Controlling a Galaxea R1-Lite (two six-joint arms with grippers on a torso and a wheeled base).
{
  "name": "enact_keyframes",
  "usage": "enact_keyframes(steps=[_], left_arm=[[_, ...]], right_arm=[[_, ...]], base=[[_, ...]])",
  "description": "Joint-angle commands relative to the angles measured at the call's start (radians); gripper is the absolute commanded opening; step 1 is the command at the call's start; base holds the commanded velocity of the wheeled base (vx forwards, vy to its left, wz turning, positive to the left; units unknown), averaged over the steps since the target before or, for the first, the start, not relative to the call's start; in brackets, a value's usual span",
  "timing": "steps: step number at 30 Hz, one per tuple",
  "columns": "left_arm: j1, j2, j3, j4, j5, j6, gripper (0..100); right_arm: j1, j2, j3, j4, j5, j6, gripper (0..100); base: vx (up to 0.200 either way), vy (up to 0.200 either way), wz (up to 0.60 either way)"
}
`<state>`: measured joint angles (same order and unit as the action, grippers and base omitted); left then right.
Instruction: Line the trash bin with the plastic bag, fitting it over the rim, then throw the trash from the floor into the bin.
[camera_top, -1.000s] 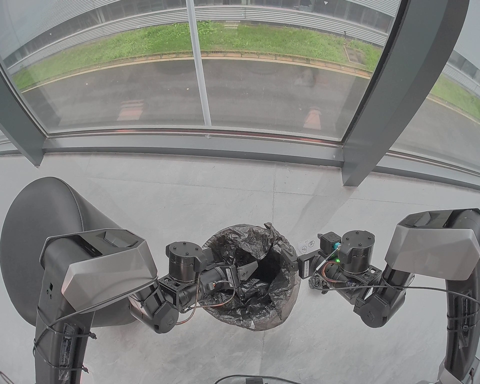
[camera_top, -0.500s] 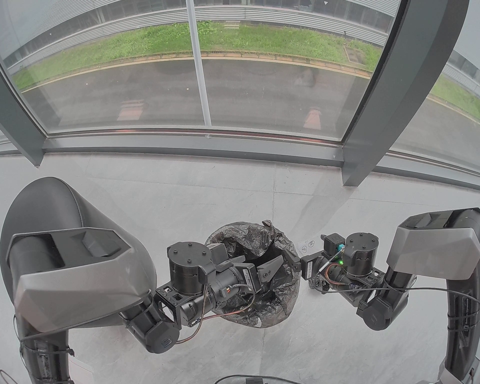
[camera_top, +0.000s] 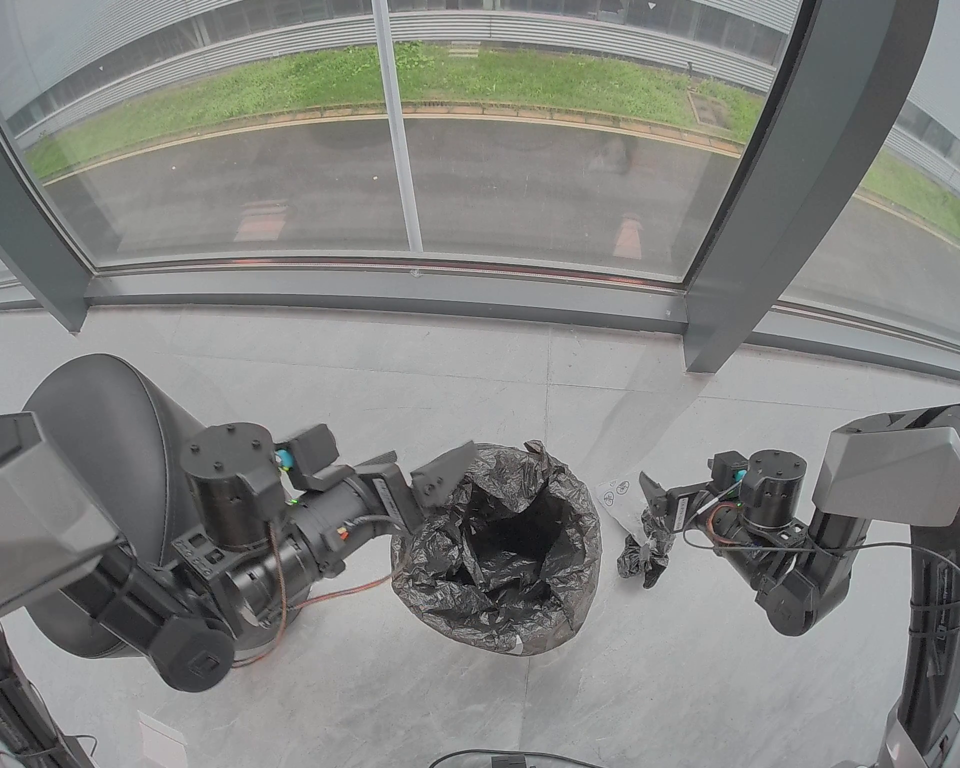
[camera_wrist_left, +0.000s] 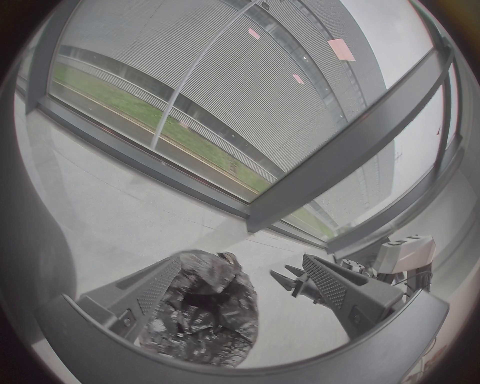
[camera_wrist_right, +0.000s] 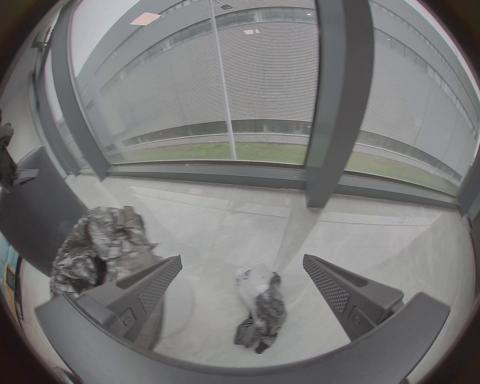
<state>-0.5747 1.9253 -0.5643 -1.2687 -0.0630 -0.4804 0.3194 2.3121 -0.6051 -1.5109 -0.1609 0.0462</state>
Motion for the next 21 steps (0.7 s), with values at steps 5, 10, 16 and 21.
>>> enact_keyframes(steps=[5,10,16,21], left_arm=[[0.101,-0.104,0.033,0.069,-0.061,0.009,100],[0.102,-0.08,0.043,0.069,-0.074,0.011,100],[0.104,-0.043,0.044,0.069,-0.078,0.011,100],[0.101,-0.003,0.041,0.065,-0.078,0.009,100]], right_arm=[[-0.118,0.029,-0.298,0.37,-0.002,0.121,100],[-0.106,0.064,-0.533,0.679,0.027,0.181,100],[-0.095,0.181,-0.66,0.706,0.069,0.17,100],[-0.126,0.236,-0.714,0.706,0.101,0.158,100]], base=[[0.0,0.0,0.0],[0.0,0.0,0.0],[0.0,0.0,0.0],[0.0,0.0,0.0]])
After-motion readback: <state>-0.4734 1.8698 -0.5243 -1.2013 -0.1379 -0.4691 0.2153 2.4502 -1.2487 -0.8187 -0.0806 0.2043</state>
